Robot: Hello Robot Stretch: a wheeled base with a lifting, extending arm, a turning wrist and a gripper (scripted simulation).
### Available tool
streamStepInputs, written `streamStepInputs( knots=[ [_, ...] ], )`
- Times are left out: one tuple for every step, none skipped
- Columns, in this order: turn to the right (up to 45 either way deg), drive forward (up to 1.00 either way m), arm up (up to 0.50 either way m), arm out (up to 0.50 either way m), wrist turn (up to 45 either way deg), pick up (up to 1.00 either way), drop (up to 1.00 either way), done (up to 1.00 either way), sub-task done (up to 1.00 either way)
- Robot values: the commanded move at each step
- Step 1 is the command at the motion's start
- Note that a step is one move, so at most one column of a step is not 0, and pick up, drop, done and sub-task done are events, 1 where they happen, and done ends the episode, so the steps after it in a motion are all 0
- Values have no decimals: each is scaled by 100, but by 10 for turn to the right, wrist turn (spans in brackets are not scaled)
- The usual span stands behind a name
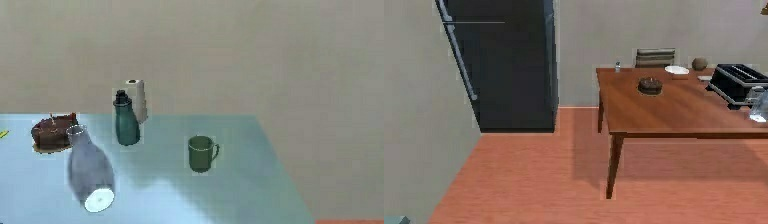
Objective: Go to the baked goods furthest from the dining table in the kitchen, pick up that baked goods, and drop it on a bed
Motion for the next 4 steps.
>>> streamStepInputs(
  knots=[
    [-450,0,0,0,0,0,0,0,0],
    [-450,0,0,0,0,0,0,0,0],
    [-330,0,0,0,0,0,0,0,0],
    [450,0,0,0,0,0,0,0,0]
  ],
)
